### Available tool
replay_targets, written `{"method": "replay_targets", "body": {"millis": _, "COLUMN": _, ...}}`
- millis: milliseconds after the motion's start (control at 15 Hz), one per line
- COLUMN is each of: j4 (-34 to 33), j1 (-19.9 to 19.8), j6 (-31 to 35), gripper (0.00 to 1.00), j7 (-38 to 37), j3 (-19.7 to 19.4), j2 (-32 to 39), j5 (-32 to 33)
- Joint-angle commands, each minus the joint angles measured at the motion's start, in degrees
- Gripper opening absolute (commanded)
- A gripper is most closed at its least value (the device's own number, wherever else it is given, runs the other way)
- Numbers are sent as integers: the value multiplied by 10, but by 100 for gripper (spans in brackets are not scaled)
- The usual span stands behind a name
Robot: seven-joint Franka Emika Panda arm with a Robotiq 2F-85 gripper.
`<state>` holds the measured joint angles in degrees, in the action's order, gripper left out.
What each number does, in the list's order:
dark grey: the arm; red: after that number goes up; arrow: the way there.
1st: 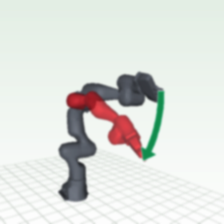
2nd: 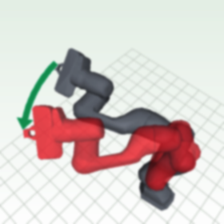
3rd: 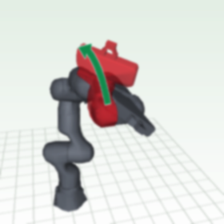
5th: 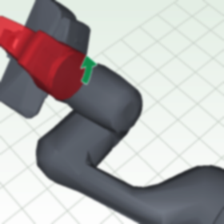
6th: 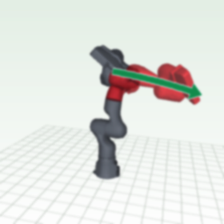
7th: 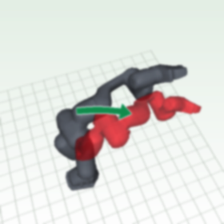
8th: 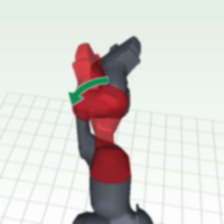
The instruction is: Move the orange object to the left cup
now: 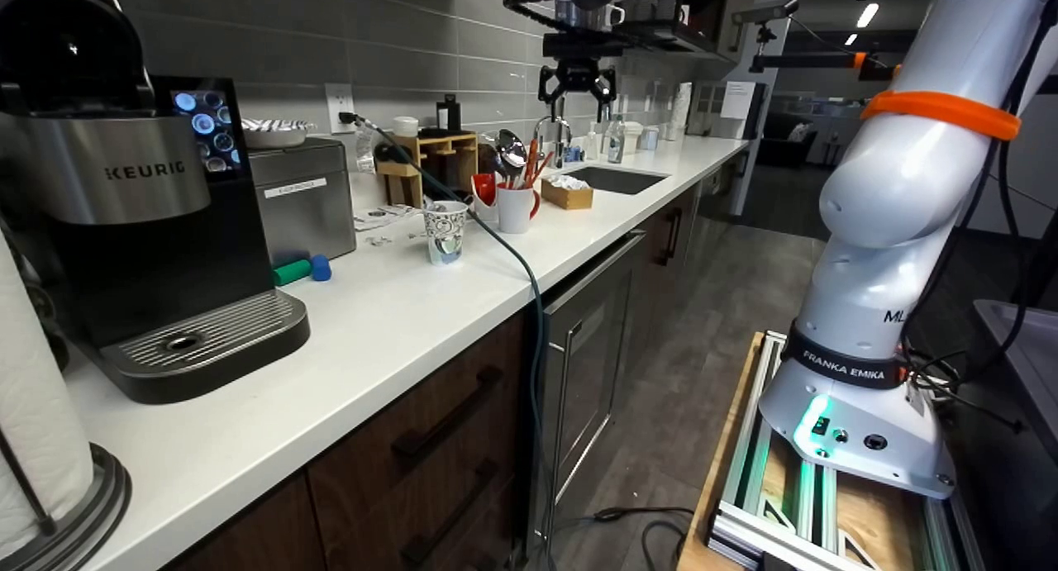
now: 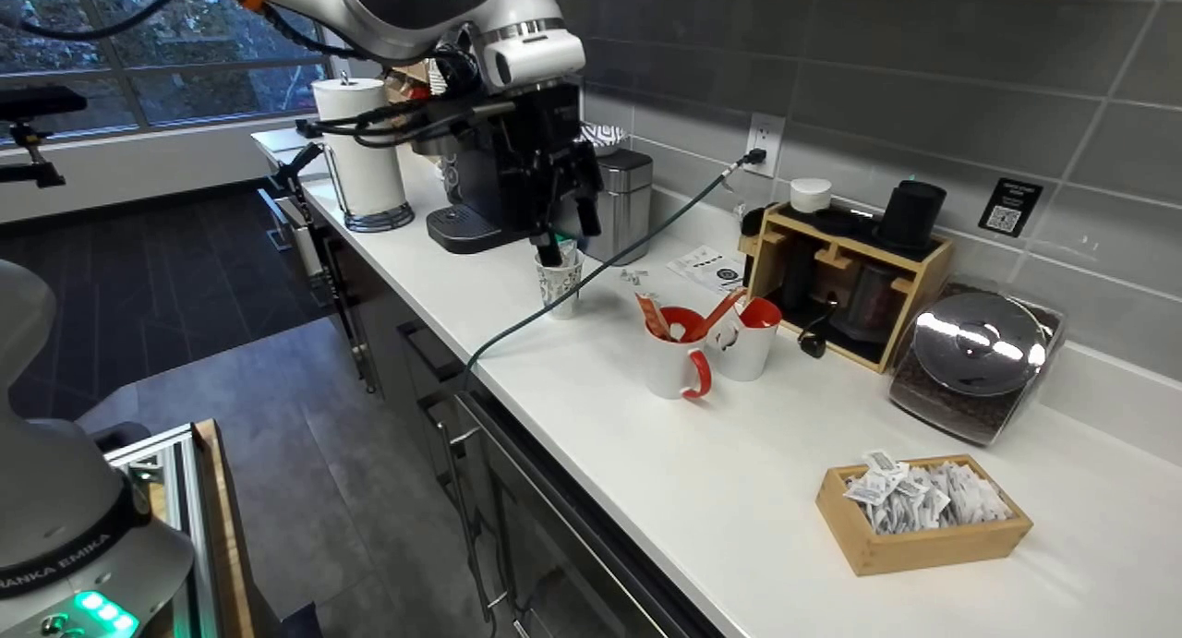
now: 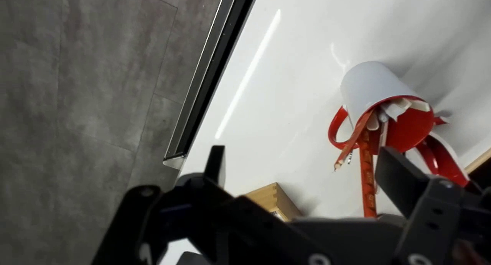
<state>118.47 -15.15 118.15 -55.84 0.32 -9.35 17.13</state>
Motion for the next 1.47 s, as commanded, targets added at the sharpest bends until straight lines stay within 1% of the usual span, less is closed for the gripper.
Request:
{"method": "replay_targets", "body": {"millis": 0, "j4": -6, "j1": 20, "j6": -2, "gripper": 100, "j7": -17, "j3": -25, "j2": 13, "j5": 3}}
{"method": "replay_targets", "body": {"millis": 133, "j4": -14, "j1": 20, "j6": -2, "gripper": 100, "j7": -26, "j3": -32, "j2": 27, "j5": 2}}
{"method": "replay_targets", "body": {"millis": 333, "j4": -29, "j1": 26, "j6": 8, "gripper": 100, "j7": -60, "j3": -38, "j2": 55, "j5": -39}}
{"method": "replay_targets", "body": {"millis": 533, "j4": -37, "j1": 30, "j6": 30, "gripper": 100, "j7": -73, "j3": -55, "j2": 73, "j5": -108}}
{"method": "replay_targets", "body": {"millis": 667, "j4": -45, "j1": 31, "j6": 47, "gripper": 100, "j7": -83, "j3": -64, "j2": 83, "j5": -125}}
{"method": "replay_targets", "body": {"millis": 1000, "j4": -64, "j1": 36, "j6": 92, "gripper": 100, "j7": -117, "j3": -77, "j2": 112, "j5": -133}}
{"method": "replay_targets", "body": {"millis": 1400, "j4": -85, "j1": 47, "j6": 142, "gripper": 100, "j7": -183, "j3": -84, "j2": 157, "j5": -116}}
